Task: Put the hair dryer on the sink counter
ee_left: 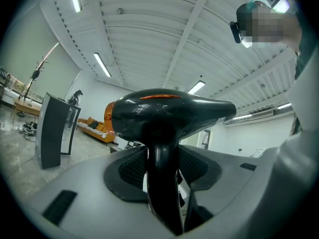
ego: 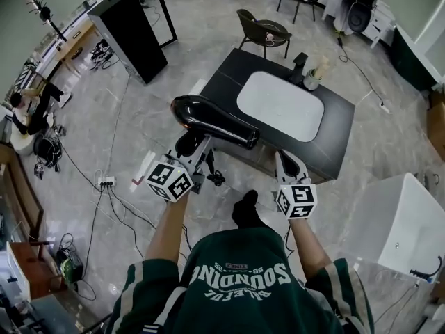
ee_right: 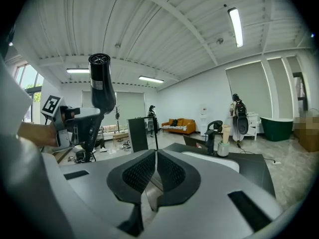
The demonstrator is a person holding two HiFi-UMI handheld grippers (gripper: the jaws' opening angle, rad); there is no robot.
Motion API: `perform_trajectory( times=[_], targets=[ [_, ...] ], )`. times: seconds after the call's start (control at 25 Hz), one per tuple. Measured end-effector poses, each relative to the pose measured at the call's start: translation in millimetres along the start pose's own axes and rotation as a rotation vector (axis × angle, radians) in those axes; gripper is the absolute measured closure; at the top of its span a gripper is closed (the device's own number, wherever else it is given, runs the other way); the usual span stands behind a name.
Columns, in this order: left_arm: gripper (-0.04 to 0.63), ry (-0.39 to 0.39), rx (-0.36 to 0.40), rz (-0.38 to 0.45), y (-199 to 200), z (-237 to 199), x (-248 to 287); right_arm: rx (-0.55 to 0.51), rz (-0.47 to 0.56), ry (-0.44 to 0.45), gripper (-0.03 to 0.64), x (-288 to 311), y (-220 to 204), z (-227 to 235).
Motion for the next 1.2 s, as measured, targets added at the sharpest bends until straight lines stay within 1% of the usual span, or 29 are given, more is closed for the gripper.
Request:
perform_trajectory(
  times=[0.24, 0.4, 0.52, 0.68, 0.88, 1.2],
  targets=[
    [0.407, 0.024, 0.009, -0.032, -3.4, -39.7, 48.2, -0.007, -0.013, 0.034, 0.572, 61.5, 26.4, 21.6],
    [0.407, 0.037, 0.012, -0.027, -0.5, -66.2, 70.5, -0.014, -0.011, 0.052, 0.572, 95.3, 43.7, 30.2],
    [0.407, 0.046, 0.025, -0.024, -4.1, -76.4, 89.1, -0.014, -0.016, 0.065, 0.572, 113.4, 49.9, 44.9],
    [0.407, 0.058, 0.028, -0.029, -7.9, -86.4, 105.3, -0.028, -0.018, 0.079, 0.572, 127.4, 57.7, 58.2],
    [0.407, 0.061, 0.045, -0.040, -3.9, -100.5, 114.0, -0.026, -0.008, 0.088, 0.572, 135.6, 65.8, 61.5],
    [0.407, 0.042, 0.078, -0.076, -7.4, -113.6, 132.5, -0.017, 0.001, 0.065, 0.572, 143.1, 72.7, 78.7]
  ],
)
Point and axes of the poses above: the fingertips, and each gripper's own axes: x forward along the fingers, z to its right, y out of its top, the point moved 7 cm from there along -x, backward along the fingers, and after that the axes turned 11 degrees about x, right-handed, at the moved point
